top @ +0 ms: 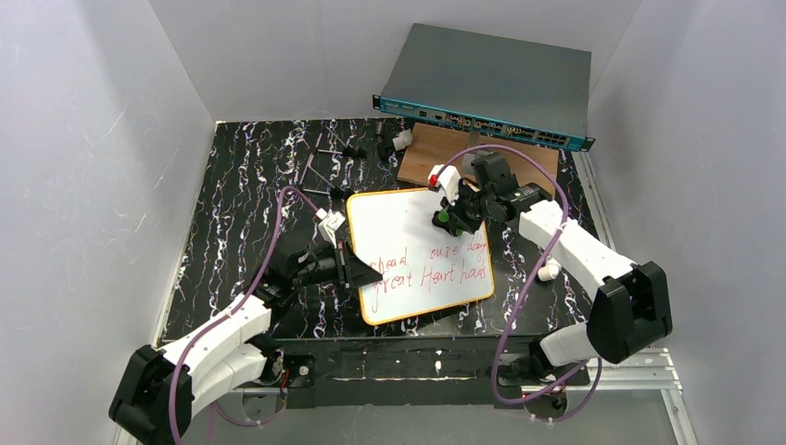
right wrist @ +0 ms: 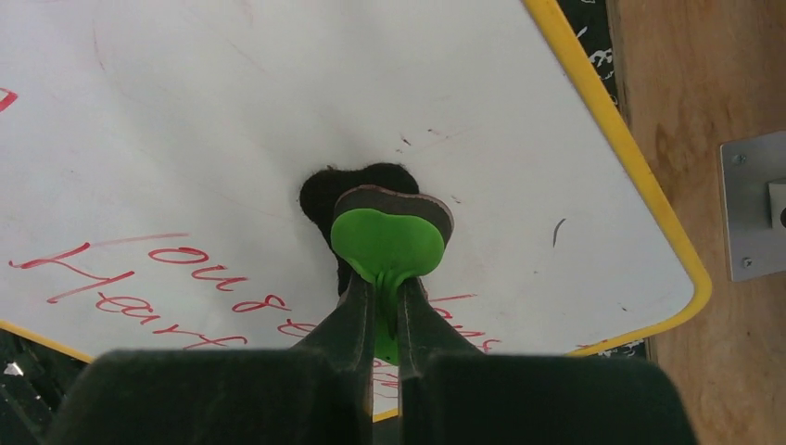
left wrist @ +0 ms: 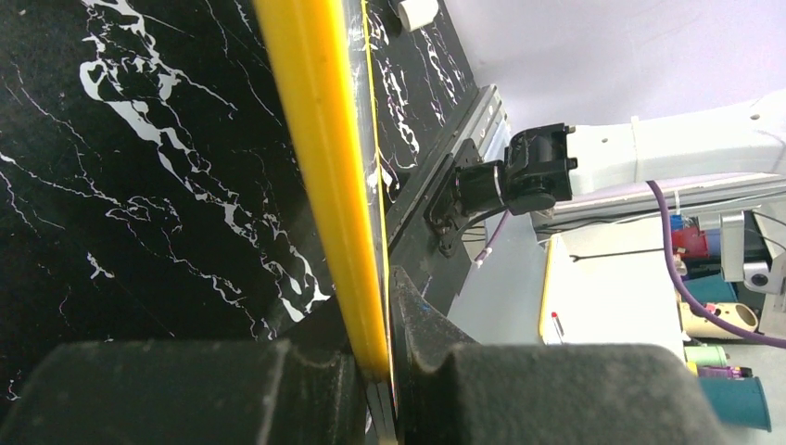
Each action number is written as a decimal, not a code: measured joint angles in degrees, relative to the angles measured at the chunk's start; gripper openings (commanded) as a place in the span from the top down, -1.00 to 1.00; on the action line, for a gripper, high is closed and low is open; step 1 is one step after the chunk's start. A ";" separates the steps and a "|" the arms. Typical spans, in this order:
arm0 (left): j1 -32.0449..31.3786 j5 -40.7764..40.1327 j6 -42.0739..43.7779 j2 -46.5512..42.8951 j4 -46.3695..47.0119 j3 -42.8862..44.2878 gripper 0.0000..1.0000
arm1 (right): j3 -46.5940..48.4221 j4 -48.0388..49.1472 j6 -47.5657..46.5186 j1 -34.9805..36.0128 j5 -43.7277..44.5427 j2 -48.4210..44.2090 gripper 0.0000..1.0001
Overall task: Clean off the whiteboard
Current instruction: Erase the whiteboard at the center of the board.
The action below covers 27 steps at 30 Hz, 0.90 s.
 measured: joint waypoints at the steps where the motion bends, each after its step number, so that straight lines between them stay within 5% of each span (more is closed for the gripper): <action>1: 0.00 0.15 0.46 -0.09 0.13 0.00 1.00 | 0.28 0.00 0.00 0.02 -0.07 -0.09 0.97; 13: -0.33 2.84 0.44 0.61 0.11 0.00 1.00 | -13.88 2.08 -2.14 1.44 -3.37 -11.47 0.97; 20: -0.24 1.53 -0.59 0.63 0.24 0.00 1.00 | -9.33 1.46 -0.42 -4.15 -2.05 -5.68 0.97; 27: -0.20 0.76 0.79 0.44 0.98 0.00 1.00 | -2.03 0.37 0.57 -1.95 -0.83 -1.81 0.97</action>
